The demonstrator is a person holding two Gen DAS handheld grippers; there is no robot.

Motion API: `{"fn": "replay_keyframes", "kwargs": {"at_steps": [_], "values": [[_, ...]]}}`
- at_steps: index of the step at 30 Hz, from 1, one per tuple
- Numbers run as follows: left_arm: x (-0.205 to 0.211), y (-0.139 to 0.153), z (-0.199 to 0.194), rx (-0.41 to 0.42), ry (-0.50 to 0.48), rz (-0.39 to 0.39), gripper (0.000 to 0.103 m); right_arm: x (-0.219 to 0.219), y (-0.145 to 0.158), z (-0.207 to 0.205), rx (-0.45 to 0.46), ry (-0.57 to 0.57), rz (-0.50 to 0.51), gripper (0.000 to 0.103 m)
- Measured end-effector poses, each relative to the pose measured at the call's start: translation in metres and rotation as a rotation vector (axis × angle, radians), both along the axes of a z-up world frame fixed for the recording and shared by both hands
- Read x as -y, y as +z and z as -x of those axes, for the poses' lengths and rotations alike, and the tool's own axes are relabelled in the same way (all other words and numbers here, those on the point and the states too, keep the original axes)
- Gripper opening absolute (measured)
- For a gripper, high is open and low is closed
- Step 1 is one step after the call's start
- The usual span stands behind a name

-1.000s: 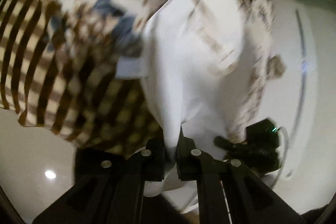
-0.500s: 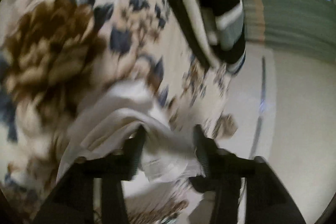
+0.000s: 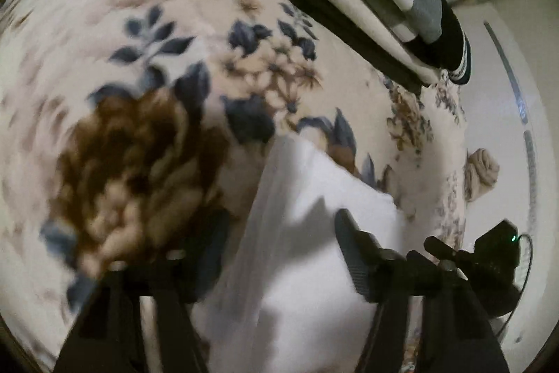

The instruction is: Fold small clothes

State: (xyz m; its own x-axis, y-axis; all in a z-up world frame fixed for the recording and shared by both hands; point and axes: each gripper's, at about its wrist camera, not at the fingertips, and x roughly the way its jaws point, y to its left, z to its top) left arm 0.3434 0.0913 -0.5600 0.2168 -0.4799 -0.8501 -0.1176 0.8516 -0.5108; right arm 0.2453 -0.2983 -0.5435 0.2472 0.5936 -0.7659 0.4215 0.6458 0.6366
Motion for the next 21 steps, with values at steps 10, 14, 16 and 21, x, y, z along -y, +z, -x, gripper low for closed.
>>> {"fn": "replay_keyframes", "kwargs": {"at_steps": [10, 14, 16, 21], "values": [[-0.029, -0.007, -0.006, -0.082, -0.016, 0.038, 0.023, 0.003, -0.026, -0.023, -0.045, 0.015, 0.075, 0.002], [-0.055, 0.016, 0.054, -0.114, 0.082, 0.093, 0.056, 0.001, -0.008, -0.004, -0.058, 0.036, 0.102, 0.030], [-0.061, 0.015, 0.100, -0.178, 0.162, 0.155, 0.057, 0.007, 0.009, 0.026, -0.048, 0.016, 0.115, 0.043], [-0.041, -0.029, 0.180, -0.393, 0.307, 0.377, 0.057, 0.009, 0.000, 0.109, -0.169, -0.052, 0.002, 0.044]]}}
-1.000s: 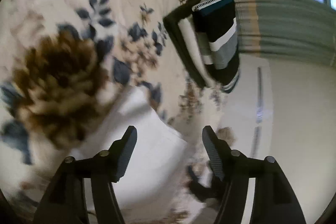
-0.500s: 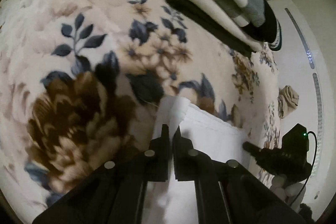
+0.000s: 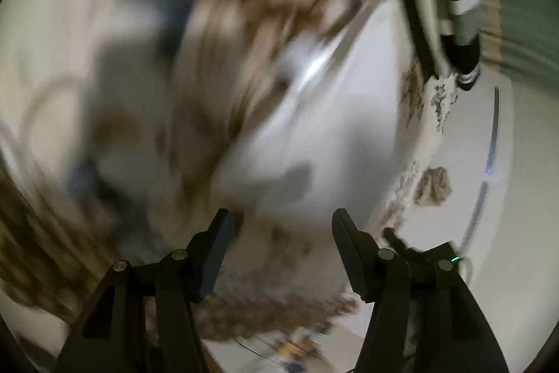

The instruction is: Fold small clothes

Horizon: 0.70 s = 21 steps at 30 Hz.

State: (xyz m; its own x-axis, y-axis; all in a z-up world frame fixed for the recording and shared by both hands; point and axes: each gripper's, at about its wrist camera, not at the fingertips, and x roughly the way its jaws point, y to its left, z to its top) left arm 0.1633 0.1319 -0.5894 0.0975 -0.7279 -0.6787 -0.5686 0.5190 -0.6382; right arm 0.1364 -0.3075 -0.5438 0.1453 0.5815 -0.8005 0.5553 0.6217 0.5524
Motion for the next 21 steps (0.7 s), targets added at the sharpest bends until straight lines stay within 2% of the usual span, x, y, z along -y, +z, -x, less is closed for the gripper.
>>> {"fn": "replay_keyframes", "kwargs": {"at_steps": [2, 5, 6, 7, 9, 12, 14, 16, 17, 19, 20, 21], "values": [[0.013, -0.020, 0.010, -0.016, 0.068, 0.082, 0.057, -0.008, -0.020, 0.021, -0.051, -0.033, -0.084, 0.046], [0.017, -0.037, 0.012, 0.002, 0.169, 0.070, 0.051, -0.025, -0.060, 0.038, -0.113, -0.098, -0.211, 0.046], [0.014, -0.037, 0.010, 0.021, 0.199, 0.044, 0.031, -0.030, -0.075, 0.041, -0.113, -0.139, -0.263, 0.046], [0.008, -0.034, 0.007, 0.044, 0.226, 0.026, 0.024, -0.032, -0.081, 0.042, -0.102, -0.173, -0.281, 0.046], [-0.007, -0.027, 0.003, 0.067, 0.250, -0.014, 0.017, -0.032, -0.086, 0.043, -0.071, -0.233, -0.265, 0.024], [-0.039, -0.011, -0.003, 0.121, 0.260, -0.113, 0.014, -0.034, -0.082, 0.046, -0.054, -0.272, -0.236, 0.018], [-0.067, -0.007, -0.005, 0.124, 0.298, -0.176, 0.012, -0.035, -0.077, 0.048, -0.047, -0.266, -0.218, 0.018], [-0.090, -0.001, -0.003, 0.110, 0.325, -0.207, 0.014, -0.035, -0.075, 0.050, -0.040, -0.248, -0.221, 0.018], [-0.094, 0.004, -0.004, 0.113, 0.300, -0.220, 0.018, -0.036, -0.073, 0.051, -0.055, -0.220, -0.224, 0.019], [-0.085, 0.012, -0.010, 0.135, 0.195, -0.247, 0.034, -0.030, -0.062, 0.048, -0.060, -0.158, -0.192, 0.028], [-0.075, 0.016, -0.015, 0.160, 0.143, -0.250, 0.053, -0.025, -0.056, 0.046, -0.056, -0.120, -0.160, 0.042], [-0.066, 0.019, -0.019, 0.193, 0.094, -0.242, 0.062, -0.022, -0.045, 0.044, -0.036, -0.075, -0.113, 0.053]]}}
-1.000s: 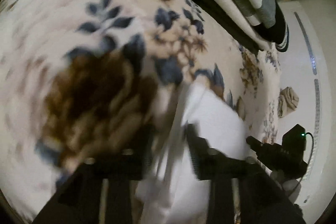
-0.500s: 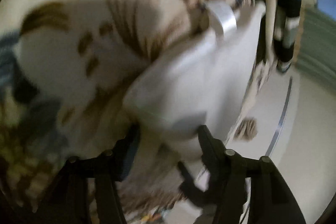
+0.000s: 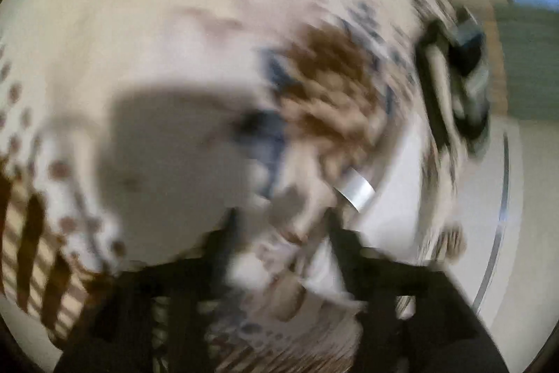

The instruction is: Fold small clothes

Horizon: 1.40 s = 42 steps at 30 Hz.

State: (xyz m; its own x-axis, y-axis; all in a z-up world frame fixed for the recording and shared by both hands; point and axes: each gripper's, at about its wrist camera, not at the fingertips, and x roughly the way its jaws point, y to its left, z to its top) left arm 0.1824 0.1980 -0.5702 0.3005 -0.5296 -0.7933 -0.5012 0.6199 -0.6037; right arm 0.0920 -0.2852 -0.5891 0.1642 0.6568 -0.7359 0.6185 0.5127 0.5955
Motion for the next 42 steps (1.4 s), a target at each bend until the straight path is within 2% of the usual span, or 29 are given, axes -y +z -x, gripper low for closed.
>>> {"fn": "replay_keyframes", "kwargs": {"at_steps": [1, 3, 4, 6, 10, 12, 13, 14, 15, 16, 17, 18, 20, 23, 26, 29, 30, 34, 37, 41, 42], "values": [[0.010, 0.001, -0.007, 0.028, -0.060, 0.001, 0.063, 0.004, 0.010, -0.003, 0.031, 0.030, 0.036, 0.057], [0.029, -0.003, -0.025, 0.060, -0.149, 0.018, 0.063, 0.012, 0.022, -0.014, 0.078, 0.082, 0.092, 0.069], [0.039, -0.008, -0.040, 0.076, -0.186, 0.021, 0.063, 0.016, 0.022, -0.021, 0.098, 0.090, 0.090, 0.071], [0.051, -0.018, -0.056, 0.102, -0.243, 0.057, 0.063, 0.018, 0.013, -0.044, 0.133, 0.110, 0.024, 0.073], [0.082, -0.045, -0.097, 0.106, -0.361, 0.112, 0.063, 0.011, -0.027, -0.099, 0.162, 0.213, -0.082, 0.074], [0.089, -0.048, -0.108, 0.136, -0.370, 0.142, 0.062, 0.004, -0.043, -0.115, 0.167, 0.239, -0.155, 0.075], [0.089, -0.046, -0.111, 0.144, -0.360, 0.151, 0.059, 0.000, -0.046, -0.121, 0.179, 0.252, -0.186, 0.075], [0.090, -0.042, -0.113, 0.159, -0.358, 0.169, 0.035, -0.002, -0.045, -0.127, 0.193, 0.255, -0.197, 0.074], [0.092, -0.037, -0.115, 0.168, -0.367, 0.176, 0.014, -0.004, -0.044, -0.130, 0.210, 0.252, -0.207, 0.059], [0.091, -0.031, -0.115, 0.171, -0.371, 0.162, 0.014, -0.008, -0.042, -0.133, 0.218, 0.265, -0.215, 0.044], [0.090, -0.025, -0.114, 0.175, -0.369, 0.158, 0.013, -0.011, -0.040, -0.135, 0.212, 0.267, -0.204, 0.023], [0.089, -0.020, -0.114, 0.177, -0.361, 0.163, 0.013, -0.013, -0.034, -0.136, 0.220, 0.254, -0.199, 0.017], [0.089, -0.006, -0.114, 0.176, -0.361, 0.155, 0.013, -0.016, -0.022, -0.138, 0.231, 0.261, -0.169, 0.014], [0.093, 0.021, -0.125, 0.188, -0.359, 0.158, 0.013, -0.017, 0.015, -0.146, 0.260, 0.260, -0.142, 0.013], [0.098, 0.061, -0.146, 0.222, -0.379, 0.164, 0.013, -0.014, 0.051, -0.158, 0.281, 0.263, -0.122, 0.013], [0.108, 0.108, -0.183, 0.278, -0.406, 0.150, 0.013, -0.007, 0.104, -0.183, 0.332, 0.262, -0.094, 0.013], [0.111, 0.123, -0.198, 0.296, -0.408, 0.150, 0.013, -0.003, 0.128, -0.200, 0.361, 0.259, -0.079, 0.013], [0.130, 0.179, -0.280, 0.392, -0.416, 0.119, 0.013, 0.008, 0.185, -0.267, 0.445, 0.240, -0.041, 0.013], [0.141, 0.204, -0.348, 0.443, -0.422, 0.074, 0.013, 0.014, 0.219, -0.342, 0.507, 0.233, -0.002, 0.013], [0.156, 0.206, -0.432, 0.457, -0.413, 0.003, 0.014, 0.016, 0.236, -0.449, 0.550, 0.260, 0.047, 0.013], [0.158, 0.202, -0.449, 0.455, -0.421, -0.024, 0.015, 0.017, 0.236, -0.462, 0.549, 0.269, 0.063, 0.013]]}}
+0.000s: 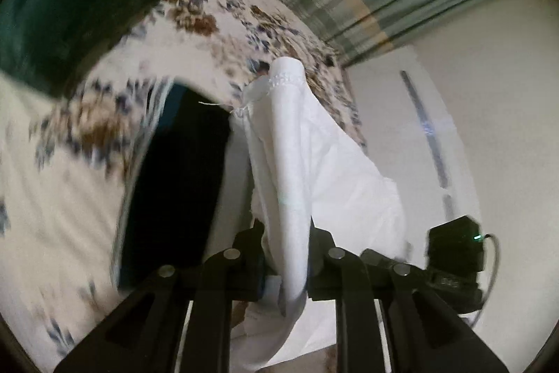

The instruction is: Fold small clothes

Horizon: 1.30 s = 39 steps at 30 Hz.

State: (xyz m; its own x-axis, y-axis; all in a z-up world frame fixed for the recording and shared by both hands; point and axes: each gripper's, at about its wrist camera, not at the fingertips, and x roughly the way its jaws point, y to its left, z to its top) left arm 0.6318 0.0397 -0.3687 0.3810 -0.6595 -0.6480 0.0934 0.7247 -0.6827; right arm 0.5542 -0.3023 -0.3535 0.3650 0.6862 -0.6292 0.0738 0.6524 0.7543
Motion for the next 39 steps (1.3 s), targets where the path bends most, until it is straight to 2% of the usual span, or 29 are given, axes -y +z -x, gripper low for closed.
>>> {"fn": "replay_keyframes", "kwargs": {"at_steps": [3, 6, 7, 8, 9, 10, 11, 12, 13, 14, 15, 18, 23, 26, 29, 39], "values": [[0.011, -0.024, -0.042, -0.023, -0.011, -0.164, 0.017, -0.004, -0.010, -0.059, -0.017, 0.018, 0.072, 0.013], [0.017, -0.040, -0.052, -0.026, -0.010, -0.301, 0.023, -0.010, -0.026, -0.093, -0.048, 0.045, 0.158, 0.013], [0.018, -0.041, -0.052, -0.005, -0.003, -0.332, 0.024, -0.011, -0.033, -0.100, -0.058, 0.052, 0.195, 0.014], [0.018, -0.040, -0.048, 0.017, 0.009, -0.368, 0.035, -0.010, -0.035, -0.103, -0.062, 0.056, 0.208, 0.018], [0.018, -0.037, -0.046, 0.040, 0.027, -0.403, 0.056, -0.009, -0.035, -0.104, -0.069, 0.053, 0.237, 0.020], [0.017, -0.032, -0.043, 0.069, 0.044, -0.412, 0.065, -0.008, -0.037, -0.099, -0.071, 0.048, 0.263, 0.025], [0.016, -0.026, -0.038, 0.096, 0.058, -0.418, 0.078, -0.009, -0.035, -0.096, -0.070, 0.035, 0.297, 0.039], [0.016, -0.021, -0.033, 0.118, 0.070, -0.444, 0.097, -0.008, -0.036, -0.090, -0.073, 0.018, 0.357, 0.063], [0.019, -0.014, -0.026, 0.132, 0.073, -0.493, 0.103, -0.010, -0.032, -0.084, -0.072, 0.000, 0.424, 0.077], [0.020, -0.011, -0.023, 0.136, 0.079, -0.522, 0.103, -0.013, -0.026, -0.074, -0.057, -0.019, 0.500, 0.096], [0.022, -0.008, -0.019, 0.138, 0.085, -0.547, 0.103, -0.018, -0.020, -0.063, -0.035, -0.041, 0.608, 0.103], [0.027, 0.005, 0.002, 0.156, 0.101, -0.601, 0.103, -0.026, -0.006, -0.028, -0.022, -0.095, 0.806, 0.103], [0.036, 0.041, 0.054, 0.169, 0.115, -0.646, 0.103, -0.029, 0.025, 0.028, 0.016, -0.163, 0.948, 0.103], [0.040, 0.070, 0.087, 0.194, 0.140, -0.689, 0.103, -0.030, 0.056, 0.061, 0.030, -0.187, 0.973, 0.103], [0.042, 0.101, 0.118, 0.234, 0.159, -0.707, 0.103, -0.034, 0.101, 0.103, 0.073, -0.211, 1.000, 0.103], [0.048, 0.211, 0.235, 0.336, 0.171, -0.697, 0.103, -0.044, 0.251, 0.238, 0.232, -0.285, 1.028, 0.103]]}}
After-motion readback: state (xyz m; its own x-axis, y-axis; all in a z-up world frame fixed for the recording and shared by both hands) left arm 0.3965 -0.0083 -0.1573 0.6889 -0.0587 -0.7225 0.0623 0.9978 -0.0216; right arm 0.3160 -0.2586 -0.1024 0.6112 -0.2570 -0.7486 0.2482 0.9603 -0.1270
